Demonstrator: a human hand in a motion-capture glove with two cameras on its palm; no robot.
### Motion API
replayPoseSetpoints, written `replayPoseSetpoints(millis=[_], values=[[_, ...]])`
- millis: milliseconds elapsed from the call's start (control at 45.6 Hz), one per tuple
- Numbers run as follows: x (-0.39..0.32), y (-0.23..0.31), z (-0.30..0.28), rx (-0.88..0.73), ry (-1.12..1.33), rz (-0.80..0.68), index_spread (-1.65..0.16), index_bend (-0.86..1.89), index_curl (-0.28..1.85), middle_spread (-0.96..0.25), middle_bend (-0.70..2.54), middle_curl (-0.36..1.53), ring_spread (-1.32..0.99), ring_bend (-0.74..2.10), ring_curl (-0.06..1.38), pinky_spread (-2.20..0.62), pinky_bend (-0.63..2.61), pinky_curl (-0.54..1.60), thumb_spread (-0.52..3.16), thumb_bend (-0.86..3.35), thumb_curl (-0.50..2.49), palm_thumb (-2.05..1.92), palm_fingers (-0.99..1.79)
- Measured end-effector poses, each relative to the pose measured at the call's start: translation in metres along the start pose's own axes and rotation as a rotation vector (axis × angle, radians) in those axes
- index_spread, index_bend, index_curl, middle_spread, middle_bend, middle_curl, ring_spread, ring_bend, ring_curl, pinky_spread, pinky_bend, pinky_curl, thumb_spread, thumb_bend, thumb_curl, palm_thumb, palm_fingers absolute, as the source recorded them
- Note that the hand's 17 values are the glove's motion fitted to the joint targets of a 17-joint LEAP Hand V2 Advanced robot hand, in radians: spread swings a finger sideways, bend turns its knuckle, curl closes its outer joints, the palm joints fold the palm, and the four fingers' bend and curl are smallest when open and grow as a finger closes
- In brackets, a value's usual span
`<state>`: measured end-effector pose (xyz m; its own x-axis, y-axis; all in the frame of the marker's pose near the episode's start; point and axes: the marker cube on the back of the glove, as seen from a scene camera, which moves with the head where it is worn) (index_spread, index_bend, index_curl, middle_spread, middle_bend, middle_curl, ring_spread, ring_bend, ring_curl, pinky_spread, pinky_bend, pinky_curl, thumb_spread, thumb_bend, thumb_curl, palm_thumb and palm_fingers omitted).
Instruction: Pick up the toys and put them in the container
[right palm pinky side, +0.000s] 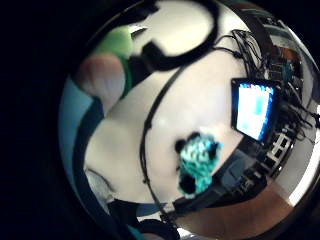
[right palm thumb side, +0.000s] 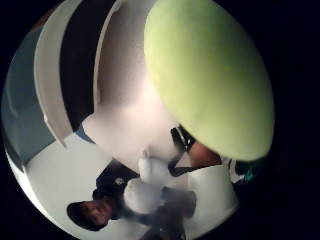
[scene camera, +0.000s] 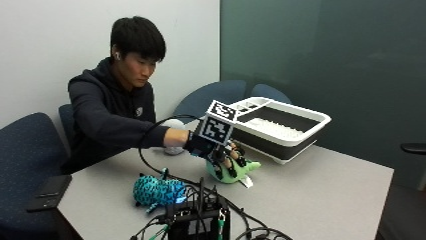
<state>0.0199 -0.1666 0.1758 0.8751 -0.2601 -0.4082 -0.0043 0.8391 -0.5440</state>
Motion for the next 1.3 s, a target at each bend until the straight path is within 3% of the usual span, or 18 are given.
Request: replayPoseSetpoints(millis=[198,263,483,637,812,944,1054,1098,1163,1185,1229,1295], values=[[0.003,-0.016,0.004,0.186,-0.036,-0.011,-0.29,0.19,0.15,-0.04,0.26,0.16,-0.10,0.78,0.31,-0.15,1.10,0.34,1.29,0.28,0.41,0.65,0.60],[0.004,-0.017,0.003,0.230,-0.067,-0.005,-0.29,0.21,0.17,-0.08,0.34,0.20,-0.18,0.83,0.34,-0.23,1.06,0.33,1.16,0.29,0.46,0.73,0.73],[-0.015,-0.007,-0.002,0.248,-0.161,-0.021,-0.37,0.50,0.27,-0.20,0.61,0.31,-0.36,0.95,0.44,-0.35,0.90,0.34,0.82,0.32,0.61,0.86,1.00],[-0.030,0.015,-0.036,0.288,-0.114,-0.025,-0.41,0.69,0.38,-0.27,0.77,0.39,-0.43,1.03,0.50,-0.38,0.89,0.37,0.59,0.35,0.70,0.88,1.00],[-0.071,0.045,-0.112,0.435,-0.086,-0.054,-0.43,0.85,0.49,-0.31,0.91,0.49,-0.48,1.09,0.57,-0.40,0.94,0.43,0.36,0.38,0.78,0.87,0.90],[-0.103,0.045,-0.172,0.529,-0.249,-0.119,-0.44,0.92,0.58,-0.34,0.98,0.56,-0.50,1.14,0.62,-0.41,1.01,0.47,0.21,0.39,0.83,0.85,0.82],[-0.153,0.029,-0.173,0.569,-0.206,-0.079,-0.43,0.88,0.63,-0.34,1.00,0.61,-0.50,1.18,0.65,-0.41,1.09,0.50,0.16,0.36,0.85,0.80,0.69],[-0.157,0.020,-0.173,0.545,-0.210,-0.040,-0.42,0.79,0.63,-0.34,0.97,0.61,-0.49,1.18,0.66,-0.41,1.15,0.52,0.16,0.33,0.85,0.78,0.58],[-0.138,0.006,-0.180,0.476,-0.276,0.017,-0.37,0.51,0.59,-0.29,0.75,0.56,-0.42,1.15,0.67,-0.37,1.32,0.56,0.39,0.33,0.85,0.73,0.16],[-0.140,0.005,-0.177,0.451,-0.272,0.012,-0.35,0.43,0.57,-0.24,0.64,0.53,-0.37,1.06,0.64,-0.32,1.34,0.57,0.46,0.28,0.82,0.65,-0.16],[-0.158,0.008,-0.164,0.408,-0.225,-0.036,-0.33,0.34,0.53,-0.16,0.52,0.49,-0.29,0.86,0.60,-0.24,1.37,0.58,0.57,0.22,0.79,0.57,-0.43],[-0.154,0.015,-0.159,0.379,-0.219,-0.060,-0.30,0.22,0.45,-0.09,0.37,0.43,-0.20,0.58,0.51,-0.15,1.32,0.53,0.71,0.16,0.73,0.48,-0.55]])
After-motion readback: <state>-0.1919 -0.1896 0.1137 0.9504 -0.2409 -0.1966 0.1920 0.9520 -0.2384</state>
